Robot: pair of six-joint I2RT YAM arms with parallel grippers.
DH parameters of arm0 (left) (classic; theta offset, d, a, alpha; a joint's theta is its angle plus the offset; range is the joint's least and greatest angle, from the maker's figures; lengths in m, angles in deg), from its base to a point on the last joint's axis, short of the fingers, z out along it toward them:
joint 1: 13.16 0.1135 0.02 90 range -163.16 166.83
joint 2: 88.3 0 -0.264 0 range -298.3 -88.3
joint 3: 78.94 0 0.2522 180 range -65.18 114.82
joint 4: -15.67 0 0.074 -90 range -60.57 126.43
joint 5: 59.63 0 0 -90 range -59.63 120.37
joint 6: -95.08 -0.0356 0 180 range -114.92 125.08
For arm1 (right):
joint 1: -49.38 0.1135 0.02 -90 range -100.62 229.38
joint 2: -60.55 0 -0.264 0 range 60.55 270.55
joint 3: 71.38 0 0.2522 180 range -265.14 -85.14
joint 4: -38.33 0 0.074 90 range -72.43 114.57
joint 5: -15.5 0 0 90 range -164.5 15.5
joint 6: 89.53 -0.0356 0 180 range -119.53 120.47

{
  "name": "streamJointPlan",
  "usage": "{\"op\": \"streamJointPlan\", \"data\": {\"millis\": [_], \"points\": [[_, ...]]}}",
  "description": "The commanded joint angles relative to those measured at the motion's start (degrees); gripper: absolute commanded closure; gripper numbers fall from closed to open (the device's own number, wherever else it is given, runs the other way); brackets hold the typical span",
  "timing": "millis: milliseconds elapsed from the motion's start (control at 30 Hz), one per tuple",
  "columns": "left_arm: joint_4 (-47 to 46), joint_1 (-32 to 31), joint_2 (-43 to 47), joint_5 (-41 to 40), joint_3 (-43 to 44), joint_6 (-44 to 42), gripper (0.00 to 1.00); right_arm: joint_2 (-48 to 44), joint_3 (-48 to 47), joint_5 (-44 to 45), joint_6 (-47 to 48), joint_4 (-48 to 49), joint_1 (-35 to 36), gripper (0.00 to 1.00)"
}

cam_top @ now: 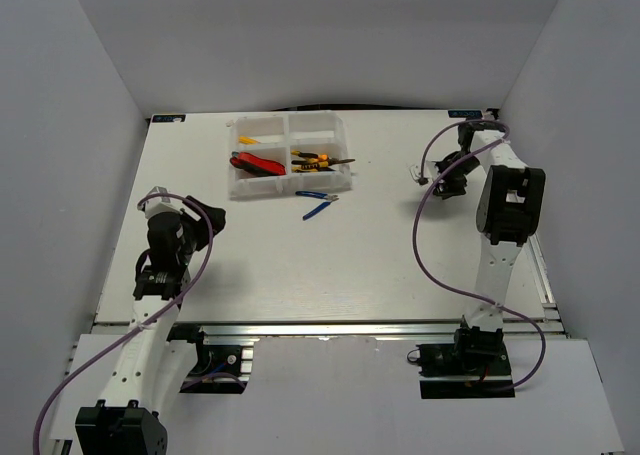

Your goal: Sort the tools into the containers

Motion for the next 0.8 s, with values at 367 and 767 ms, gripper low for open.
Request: {"op": "streamJointPlan", "data": {"millis": [367, 767], "points": [[-0.2, 0.1, -0.2, 0.8, 0.2, 0.8, 0.17, 5.2, -3.4, 7.0, -1.0, 1.2, 1.2, 0.51], [-1.0, 0.0, 1.1, 2.7, -0.3, 1.1, 0.17, -0.6, 7.2, 6.9, -6.8, 2.4, 1.8, 0.75]]}}
